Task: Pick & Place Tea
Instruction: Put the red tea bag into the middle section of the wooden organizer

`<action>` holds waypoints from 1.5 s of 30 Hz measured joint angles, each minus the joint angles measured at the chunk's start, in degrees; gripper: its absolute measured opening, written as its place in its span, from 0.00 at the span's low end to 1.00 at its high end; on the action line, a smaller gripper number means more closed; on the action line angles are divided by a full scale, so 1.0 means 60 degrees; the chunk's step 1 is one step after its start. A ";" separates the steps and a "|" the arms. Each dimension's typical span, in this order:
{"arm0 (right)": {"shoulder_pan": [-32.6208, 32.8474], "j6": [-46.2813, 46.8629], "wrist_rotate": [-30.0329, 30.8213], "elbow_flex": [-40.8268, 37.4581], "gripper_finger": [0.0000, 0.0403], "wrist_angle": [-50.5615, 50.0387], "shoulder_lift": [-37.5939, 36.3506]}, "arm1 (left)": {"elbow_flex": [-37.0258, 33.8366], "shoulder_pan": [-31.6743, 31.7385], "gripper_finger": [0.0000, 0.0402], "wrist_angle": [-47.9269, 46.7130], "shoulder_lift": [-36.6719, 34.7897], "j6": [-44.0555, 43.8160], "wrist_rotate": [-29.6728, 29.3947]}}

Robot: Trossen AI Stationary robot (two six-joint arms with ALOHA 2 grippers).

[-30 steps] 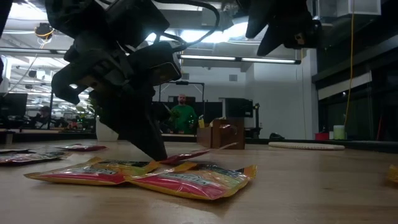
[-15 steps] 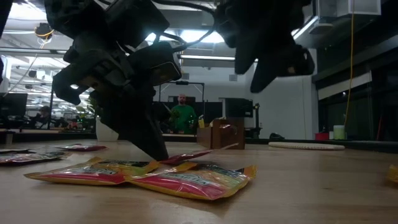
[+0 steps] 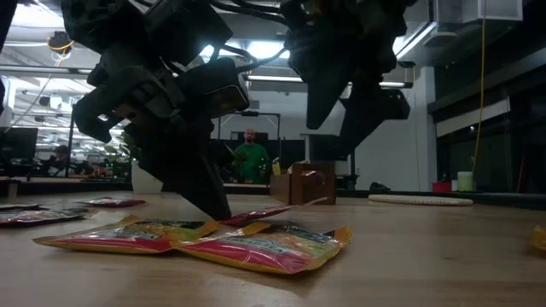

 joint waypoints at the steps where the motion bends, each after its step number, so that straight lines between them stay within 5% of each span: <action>1: -0.0023 -0.0052 -0.0017 -0.0080 0.64 0.0149 0.0021 | 0.0000 0.0000 0.00 0.0014 0.0000 0.0000 -0.0004; 8: 0.0209 0.0194 -0.0832 -0.1234 0.62 0.0934 -0.0032 | -0.0007 0.0000 0.00 0.0077 0.0000 -0.0102 -0.0015; 15: 0.0786 0.0367 -0.0299 -0.1835 0.62 0.1714 -0.0445 | -0.0011 0.0000 0.00 0.0114 0.0000 -0.0192 -0.0060; 26: 0.0222 0.0613 -0.0867 -0.3818 0.62 0.5973 -0.0557 | -0.0011 0.0004 0.00 0.0136 0.0000 -0.0531 0.0022; 45: -0.0581 0.1715 -0.1610 -0.6352 0.61 1.0542 -0.0561 | -0.0011 0.0004 0.01 0.0157 0.0000 -0.0532 0.0040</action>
